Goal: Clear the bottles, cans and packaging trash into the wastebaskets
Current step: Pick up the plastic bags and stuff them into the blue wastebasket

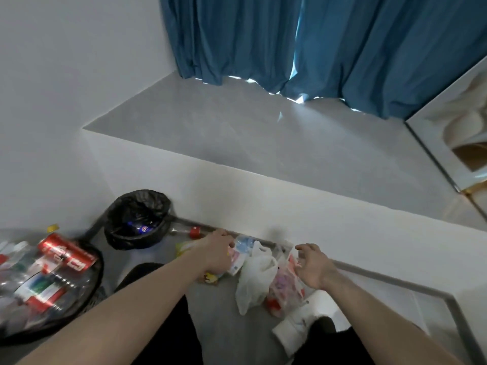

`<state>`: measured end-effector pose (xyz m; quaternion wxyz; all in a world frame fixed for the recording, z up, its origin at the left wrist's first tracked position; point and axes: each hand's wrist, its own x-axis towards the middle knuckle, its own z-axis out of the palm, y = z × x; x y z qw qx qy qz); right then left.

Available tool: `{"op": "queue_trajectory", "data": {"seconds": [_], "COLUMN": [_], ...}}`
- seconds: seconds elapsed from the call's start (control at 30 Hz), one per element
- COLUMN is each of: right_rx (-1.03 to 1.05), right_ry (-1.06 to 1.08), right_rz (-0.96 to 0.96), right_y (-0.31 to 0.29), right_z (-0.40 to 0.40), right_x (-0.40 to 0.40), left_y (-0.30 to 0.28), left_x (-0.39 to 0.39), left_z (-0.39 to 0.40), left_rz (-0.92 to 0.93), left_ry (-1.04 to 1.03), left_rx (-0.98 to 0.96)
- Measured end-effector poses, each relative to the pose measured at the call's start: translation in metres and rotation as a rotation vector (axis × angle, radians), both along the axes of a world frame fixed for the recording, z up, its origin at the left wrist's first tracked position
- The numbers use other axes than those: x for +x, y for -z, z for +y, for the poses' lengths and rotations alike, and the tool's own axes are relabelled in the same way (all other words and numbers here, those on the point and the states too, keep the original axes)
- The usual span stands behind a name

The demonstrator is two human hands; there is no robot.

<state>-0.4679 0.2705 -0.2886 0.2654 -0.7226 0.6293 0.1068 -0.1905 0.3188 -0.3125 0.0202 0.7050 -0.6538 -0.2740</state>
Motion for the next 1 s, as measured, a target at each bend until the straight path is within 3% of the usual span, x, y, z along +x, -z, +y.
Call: {"op": "queue_trajectory", "data": {"seconds": [0.3, 0.7, 1.0], "right_rx": [0.190, 0.218, 0.271], "right_ry": [-0.024, -0.174, -0.075], "right_rz": [0.008, -0.093, 0.099], "right_y": [0.099, 0.231, 0.312], "right_z": [-0.037, -0.159, -0.141], "right_x": [-0.016, 0.127, 0.087], "left_y": [0.096, 0.239, 0.333], "left_x": [0.027, 0.114, 0.095], "left_z": [-0.080, -0.181, -0.181], "left_rz": [-0.236, -0.246, -0.181], "left_ry": [0.019, -0.151, 0.021], "left_rx": [0.343, 0.343, 0.489]}}
